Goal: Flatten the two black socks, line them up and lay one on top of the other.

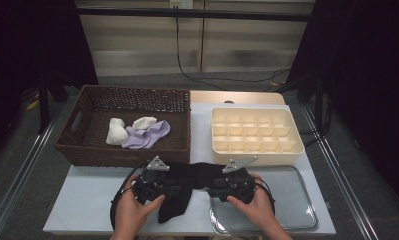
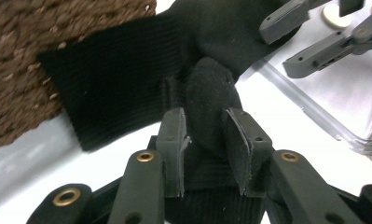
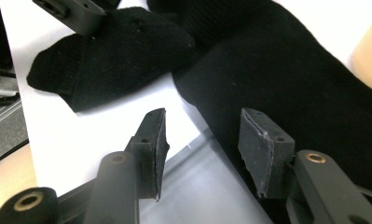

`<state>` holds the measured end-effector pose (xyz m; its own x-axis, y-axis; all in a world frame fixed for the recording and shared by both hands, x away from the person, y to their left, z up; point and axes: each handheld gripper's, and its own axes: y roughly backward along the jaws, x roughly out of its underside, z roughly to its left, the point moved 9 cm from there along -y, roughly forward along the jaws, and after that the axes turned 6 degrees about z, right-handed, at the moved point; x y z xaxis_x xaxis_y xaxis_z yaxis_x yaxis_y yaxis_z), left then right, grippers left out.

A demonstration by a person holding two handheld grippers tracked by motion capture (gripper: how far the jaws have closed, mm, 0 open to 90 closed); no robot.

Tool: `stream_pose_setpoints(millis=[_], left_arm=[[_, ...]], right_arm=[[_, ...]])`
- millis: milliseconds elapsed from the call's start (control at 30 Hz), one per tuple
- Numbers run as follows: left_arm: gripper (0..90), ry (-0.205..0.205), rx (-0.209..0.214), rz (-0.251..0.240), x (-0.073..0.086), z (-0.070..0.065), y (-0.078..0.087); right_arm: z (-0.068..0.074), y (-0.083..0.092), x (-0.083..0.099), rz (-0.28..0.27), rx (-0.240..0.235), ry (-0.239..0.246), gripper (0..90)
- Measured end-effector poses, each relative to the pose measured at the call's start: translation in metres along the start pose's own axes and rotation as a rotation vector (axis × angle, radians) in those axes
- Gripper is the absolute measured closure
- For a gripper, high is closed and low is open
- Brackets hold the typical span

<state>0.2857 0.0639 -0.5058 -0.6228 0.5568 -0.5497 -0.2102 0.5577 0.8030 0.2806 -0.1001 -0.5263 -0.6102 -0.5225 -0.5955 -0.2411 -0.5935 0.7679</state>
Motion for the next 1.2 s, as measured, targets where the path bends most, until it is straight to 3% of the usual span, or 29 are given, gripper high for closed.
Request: stream_pose_setpoints(millis=[133, 300, 367, 600, 833, 867, 900, 933, 1000, 1067, 1200], left_arm=[[68.6, 0.016, 0.045, 0.04, 0.007, -0.003, -0.006], [76.7, -0.016, 0.073, 0.05, 0.006, -0.012, -0.014], [82.7, -0.047, 0.089, 0.039, 0.003, -0.018, -0.016], [82.7, -0.084, 0.103, 0.035, 0.0, -0.026, -0.019], [83.2, -0.091, 0.094, 0.038, 0.0, -0.027, -0.021], [81.8, -0.101, 0.086, 0.04, 0.0, -0.026, -0.021], [80.1, -0.101, 0.086, 0.04, 0.0, -0.026, -0.021], [78.6, -0.101, 0.08, 0.042, 0.0, -0.025, -0.019], [73.6, -0.1, 0.071, 0.038, -0.001, -0.024, -0.017], [70.1, -0.062, 0.03, -0.023, -0.007, -0.014, -0.005], [68.2, -0.021, -0.009, -0.043, -0.007, 0.001, 0.008]], right_arm=[[0.005, -0.003, -0.006, -0.003, -0.013, 0.018, 52.1], [0.013, -0.007, -0.016, 0.004, -0.02, 0.05, 52.1], [0.013, -0.011, -0.019, 0.012, -0.014, 0.068, 52.7], [0.013, -0.019, -0.021, 0.013, -0.011, 0.093, 52.8], [0.02, -0.033, -0.024, 0.006, -0.018, 0.179, 59.9], [0.02, -0.035, -0.024, 0.019, -0.012, 0.201, 73.0], [0.02, -0.035, -0.024, 0.019, -0.012, 0.201, 73.0], [0.021, -0.036, -0.024, 0.021, -0.021, 0.192, 82.9], [0.022, -0.036, -0.024, 0.022, -0.031, 0.195, 86.9], [0.022, -0.036, -0.023, 0.03, -0.041, 0.182, 88.2], [0.022, -0.034, -0.02, 0.042, -0.039, 0.185, 88.9]])
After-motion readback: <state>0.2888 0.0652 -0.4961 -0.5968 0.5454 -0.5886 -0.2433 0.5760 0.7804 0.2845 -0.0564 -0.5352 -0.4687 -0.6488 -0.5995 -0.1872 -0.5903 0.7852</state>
